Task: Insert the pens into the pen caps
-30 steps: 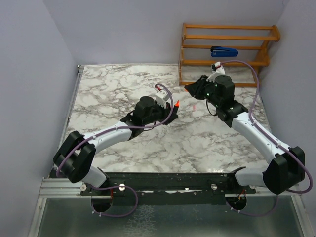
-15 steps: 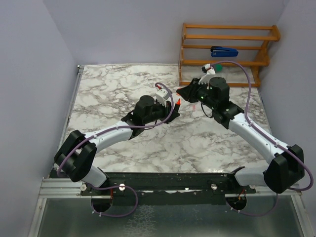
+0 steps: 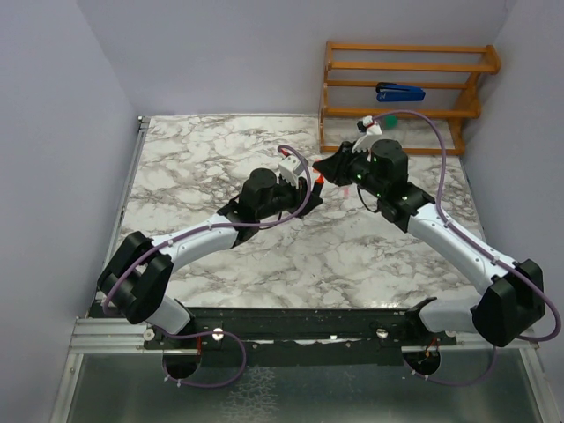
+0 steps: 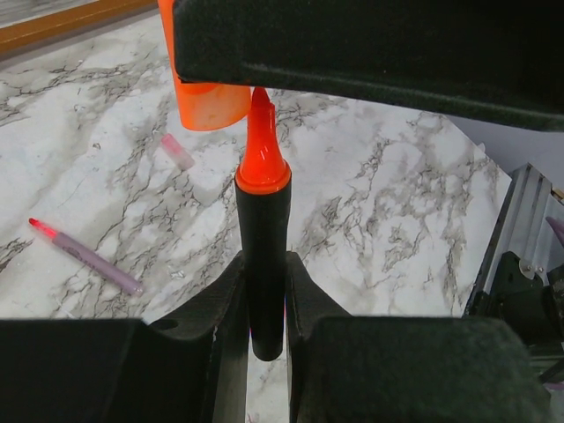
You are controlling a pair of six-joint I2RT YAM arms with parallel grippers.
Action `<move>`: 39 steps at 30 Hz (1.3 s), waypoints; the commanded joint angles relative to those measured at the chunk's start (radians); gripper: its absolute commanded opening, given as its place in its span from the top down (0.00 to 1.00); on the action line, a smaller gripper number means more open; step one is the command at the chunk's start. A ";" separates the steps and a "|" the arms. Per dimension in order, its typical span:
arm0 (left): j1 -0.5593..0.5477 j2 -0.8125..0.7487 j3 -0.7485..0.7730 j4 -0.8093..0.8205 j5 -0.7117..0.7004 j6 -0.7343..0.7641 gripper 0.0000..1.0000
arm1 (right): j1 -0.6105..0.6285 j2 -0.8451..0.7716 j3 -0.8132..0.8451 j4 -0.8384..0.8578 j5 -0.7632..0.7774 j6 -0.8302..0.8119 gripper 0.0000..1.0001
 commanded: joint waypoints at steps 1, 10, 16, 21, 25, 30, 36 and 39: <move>0.004 -0.009 0.035 0.026 -0.014 0.013 1.00 | 0.008 -0.045 -0.026 -0.037 0.038 -0.024 1.00; 0.003 0.006 0.026 0.026 -0.002 0.025 1.00 | 0.008 -0.100 -0.024 -0.035 0.076 -0.035 1.00; 0.005 0.015 0.032 0.022 0.012 0.031 1.00 | 0.008 -0.122 -0.035 -0.014 0.088 -0.037 1.00; 0.006 0.011 0.030 0.022 0.004 0.034 1.00 | 0.008 -0.108 -0.023 -0.028 0.061 -0.037 1.00; 0.007 0.003 0.031 0.022 0.008 0.038 1.00 | 0.008 -0.097 -0.036 -0.018 0.060 -0.032 1.00; 0.006 -0.003 0.032 0.022 0.025 0.039 1.00 | 0.008 -0.085 -0.046 0.000 0.067 -0.033 1.00; 0.007 -0.003 0.029 0.023 0.031 0.039 1.00 | 0.008 -0.067 -0.053 0.013 0.061 -0.026 1.00; 0.008 -0.003 0.029 0.023 0.034 0.039 1.00 | 0.008 -0.067 -0.064 0.024 0.061 -0.022 1.00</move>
